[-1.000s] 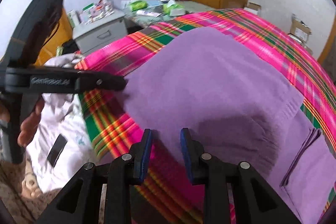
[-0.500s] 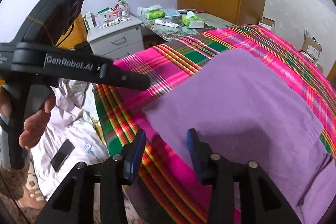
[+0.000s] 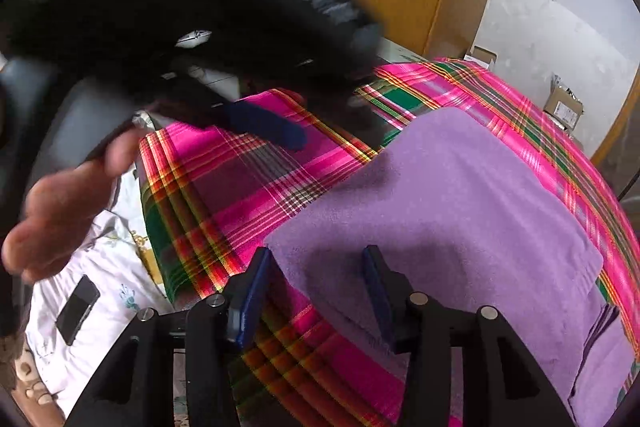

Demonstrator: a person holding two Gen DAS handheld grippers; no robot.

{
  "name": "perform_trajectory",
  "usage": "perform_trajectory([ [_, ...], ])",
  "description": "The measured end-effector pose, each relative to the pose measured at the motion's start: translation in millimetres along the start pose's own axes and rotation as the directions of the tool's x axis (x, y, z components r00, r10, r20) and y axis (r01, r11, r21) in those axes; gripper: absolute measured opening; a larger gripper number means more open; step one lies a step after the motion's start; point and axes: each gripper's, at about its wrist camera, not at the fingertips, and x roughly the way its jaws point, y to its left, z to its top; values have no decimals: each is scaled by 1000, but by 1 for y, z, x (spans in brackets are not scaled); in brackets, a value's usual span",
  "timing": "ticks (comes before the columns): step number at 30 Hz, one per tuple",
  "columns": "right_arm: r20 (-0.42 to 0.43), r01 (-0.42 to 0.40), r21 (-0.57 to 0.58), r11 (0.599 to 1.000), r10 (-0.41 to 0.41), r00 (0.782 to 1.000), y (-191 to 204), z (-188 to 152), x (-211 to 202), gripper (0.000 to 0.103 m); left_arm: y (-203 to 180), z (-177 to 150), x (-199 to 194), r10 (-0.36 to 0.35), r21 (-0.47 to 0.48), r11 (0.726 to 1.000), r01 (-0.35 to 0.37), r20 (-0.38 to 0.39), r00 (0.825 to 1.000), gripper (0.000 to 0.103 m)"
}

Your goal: Fold clothes

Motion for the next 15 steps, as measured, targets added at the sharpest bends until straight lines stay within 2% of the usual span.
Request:
perform_trajectory([
  [6, 13, 33, -2, 999, -33, 999, 0, -1, 0, 33, -4, 24, 27, -49, 2, 999, 49, -58, 997, 56],
  [15, 24, 9, 9, 1000, -10, 1000, -7, 0, 1, 25, -14, 63, 69, -102, -20, 995, 100, -137, 985, 55],
])
